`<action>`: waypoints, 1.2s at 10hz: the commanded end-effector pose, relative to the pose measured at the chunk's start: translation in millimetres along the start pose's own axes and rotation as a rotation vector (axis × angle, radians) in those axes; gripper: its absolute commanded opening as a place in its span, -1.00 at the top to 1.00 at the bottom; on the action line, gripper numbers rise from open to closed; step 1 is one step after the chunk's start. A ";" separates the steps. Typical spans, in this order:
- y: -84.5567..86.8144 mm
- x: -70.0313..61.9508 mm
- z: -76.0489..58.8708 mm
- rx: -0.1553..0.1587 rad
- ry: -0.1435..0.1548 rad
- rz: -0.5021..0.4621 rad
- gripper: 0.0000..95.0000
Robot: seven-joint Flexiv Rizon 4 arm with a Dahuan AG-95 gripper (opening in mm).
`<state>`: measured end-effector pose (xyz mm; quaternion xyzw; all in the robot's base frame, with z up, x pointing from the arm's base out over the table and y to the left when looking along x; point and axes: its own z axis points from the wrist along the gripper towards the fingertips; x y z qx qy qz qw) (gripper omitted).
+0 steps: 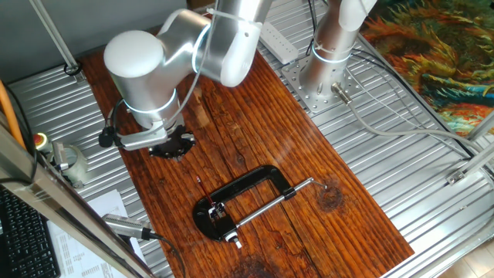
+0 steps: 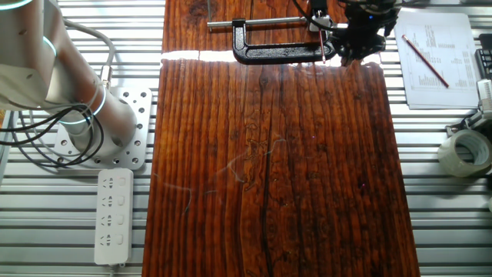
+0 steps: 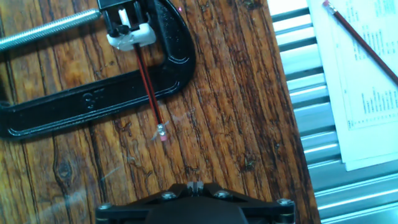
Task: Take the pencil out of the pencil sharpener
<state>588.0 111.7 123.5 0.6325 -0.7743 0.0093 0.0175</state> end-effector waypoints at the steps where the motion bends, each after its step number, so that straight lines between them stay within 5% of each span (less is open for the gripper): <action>1: 0.8 0.1 -1.0 -0.007 0.012 -0.027 1.00; 2: 0.8 0.1 -1.0 0.013 0.024 -0.034 1.00; 4: 0.8 0.1 -1.0 0.022 -0.033 -0.103 1.00; 8: -0.1 -5.4 -0.1 0.019 -0.086 -0.158 1.00; 12: -12.5 -39.7 -3.4 0.022 -0.081 -0.176 1.00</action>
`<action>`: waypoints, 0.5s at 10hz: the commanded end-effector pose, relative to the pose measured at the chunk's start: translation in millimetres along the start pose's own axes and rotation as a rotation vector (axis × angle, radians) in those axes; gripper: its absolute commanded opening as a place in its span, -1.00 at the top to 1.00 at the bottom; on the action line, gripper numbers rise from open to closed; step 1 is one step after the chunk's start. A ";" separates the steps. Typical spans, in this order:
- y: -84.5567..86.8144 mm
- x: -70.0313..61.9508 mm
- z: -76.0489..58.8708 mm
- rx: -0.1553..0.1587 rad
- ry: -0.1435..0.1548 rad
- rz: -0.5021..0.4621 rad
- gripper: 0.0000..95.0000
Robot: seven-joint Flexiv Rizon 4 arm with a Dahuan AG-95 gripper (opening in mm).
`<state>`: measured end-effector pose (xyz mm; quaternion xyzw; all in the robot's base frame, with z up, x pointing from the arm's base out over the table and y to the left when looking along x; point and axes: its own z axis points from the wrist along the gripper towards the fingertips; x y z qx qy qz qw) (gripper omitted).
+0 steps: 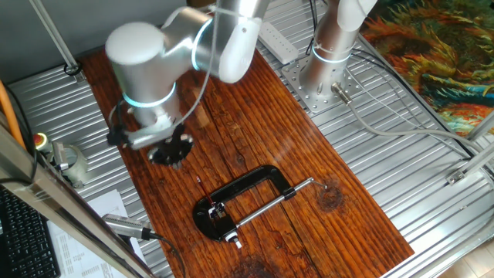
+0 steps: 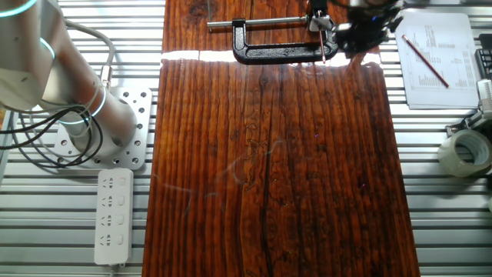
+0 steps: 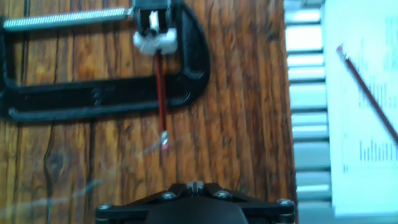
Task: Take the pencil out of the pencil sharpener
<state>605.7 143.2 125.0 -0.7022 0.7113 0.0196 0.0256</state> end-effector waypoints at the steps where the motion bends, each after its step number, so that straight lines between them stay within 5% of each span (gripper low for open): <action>1: -4.9 -10.2 2.3 0.012 0.021 0.007 1.00; 5: -8.3 -15.2 12.9 0.017 -0.012 -0.030 1.00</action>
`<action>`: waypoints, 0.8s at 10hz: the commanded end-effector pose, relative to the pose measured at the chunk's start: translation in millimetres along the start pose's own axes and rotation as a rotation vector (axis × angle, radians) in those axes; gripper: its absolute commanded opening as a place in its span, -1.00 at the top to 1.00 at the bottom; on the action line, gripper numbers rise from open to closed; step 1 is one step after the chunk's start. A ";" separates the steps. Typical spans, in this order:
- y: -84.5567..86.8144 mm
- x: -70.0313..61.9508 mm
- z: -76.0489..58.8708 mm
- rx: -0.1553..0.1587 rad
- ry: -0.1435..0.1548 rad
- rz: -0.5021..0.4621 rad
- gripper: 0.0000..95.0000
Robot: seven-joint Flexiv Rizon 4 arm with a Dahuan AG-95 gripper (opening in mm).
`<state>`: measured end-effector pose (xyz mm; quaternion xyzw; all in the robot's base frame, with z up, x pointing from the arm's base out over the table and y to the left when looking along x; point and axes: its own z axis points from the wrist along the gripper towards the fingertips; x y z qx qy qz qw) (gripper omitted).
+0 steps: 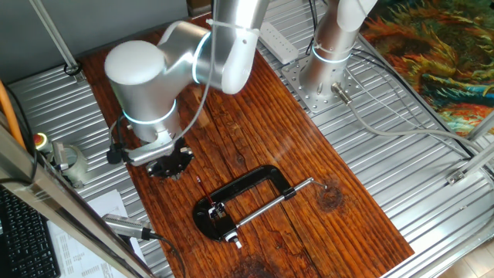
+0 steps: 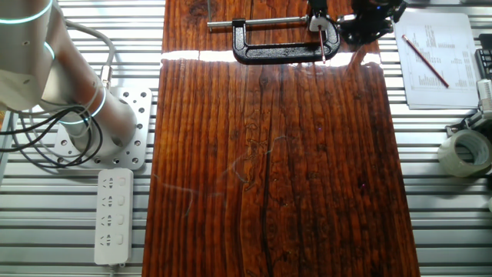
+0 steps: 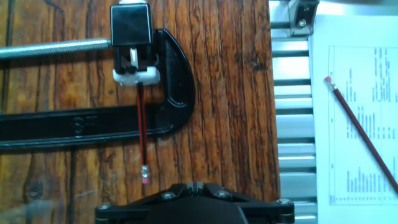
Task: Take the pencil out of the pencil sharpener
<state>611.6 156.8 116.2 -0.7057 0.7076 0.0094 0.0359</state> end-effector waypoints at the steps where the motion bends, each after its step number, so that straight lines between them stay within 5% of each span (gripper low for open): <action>1: -2.5 -4.9 7.3 -0.011 -0.014 -0.032 1.00; 2: -1.7 -7.6 9.6 -0.015 -0.014 -0.024 1.00; 3: 0.2 -11.0 11.9 -0.017 -0.001 -0.012 0.60; 8: 26.7 -20.2 24.5 -0.033 -0.001 0.016 0.60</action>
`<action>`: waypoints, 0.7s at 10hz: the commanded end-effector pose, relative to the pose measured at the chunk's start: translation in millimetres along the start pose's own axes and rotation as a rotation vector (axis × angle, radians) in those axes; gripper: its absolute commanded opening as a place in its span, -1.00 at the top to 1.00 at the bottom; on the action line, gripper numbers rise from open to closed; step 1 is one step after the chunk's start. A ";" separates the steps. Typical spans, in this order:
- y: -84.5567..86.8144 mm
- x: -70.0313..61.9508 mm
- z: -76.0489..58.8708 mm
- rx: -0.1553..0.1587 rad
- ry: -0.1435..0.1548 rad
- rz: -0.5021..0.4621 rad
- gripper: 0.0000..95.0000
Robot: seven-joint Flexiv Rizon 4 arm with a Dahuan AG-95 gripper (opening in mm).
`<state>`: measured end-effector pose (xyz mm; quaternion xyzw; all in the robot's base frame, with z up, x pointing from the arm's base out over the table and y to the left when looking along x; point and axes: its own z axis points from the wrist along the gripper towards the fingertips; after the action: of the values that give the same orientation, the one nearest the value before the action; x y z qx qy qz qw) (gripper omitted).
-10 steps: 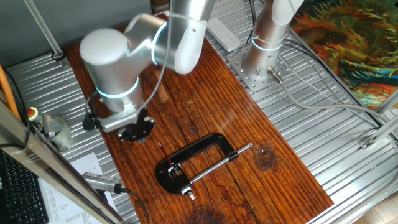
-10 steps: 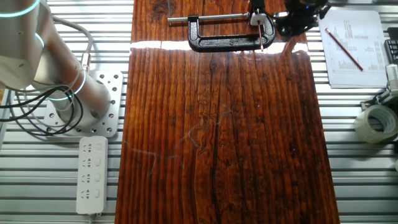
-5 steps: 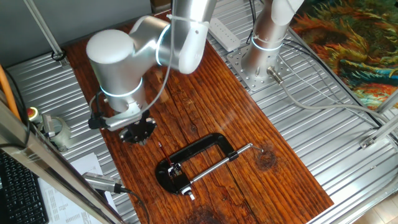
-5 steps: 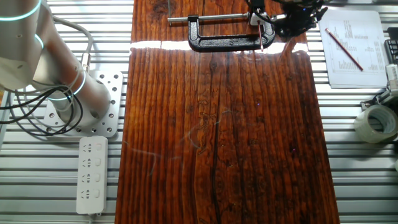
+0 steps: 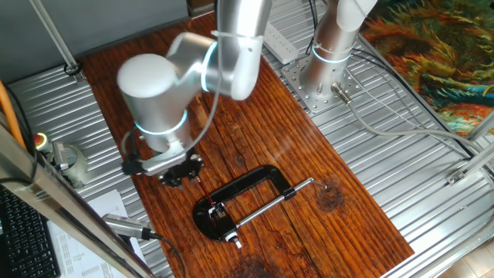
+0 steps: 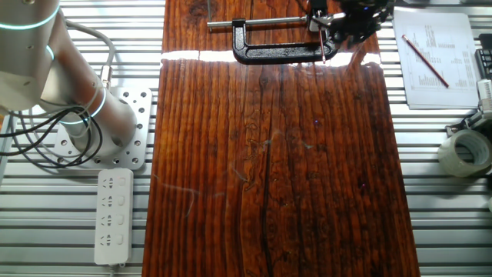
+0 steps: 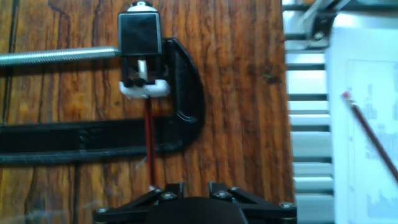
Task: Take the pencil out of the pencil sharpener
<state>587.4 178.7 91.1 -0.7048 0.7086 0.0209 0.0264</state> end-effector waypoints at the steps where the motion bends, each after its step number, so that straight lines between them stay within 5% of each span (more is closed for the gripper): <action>1: 3.6 2.8 0.0 -0.017 -0.004 0.009 0.60; 5: 3.3 2.7 1.1 -0.025 0.024 0.089 0.60; 7: 3.3 2.7 1.1 -0.003 0.031 0.118 0.60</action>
<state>583.1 177.0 90.2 -0.6622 0.7492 0.0127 0.0118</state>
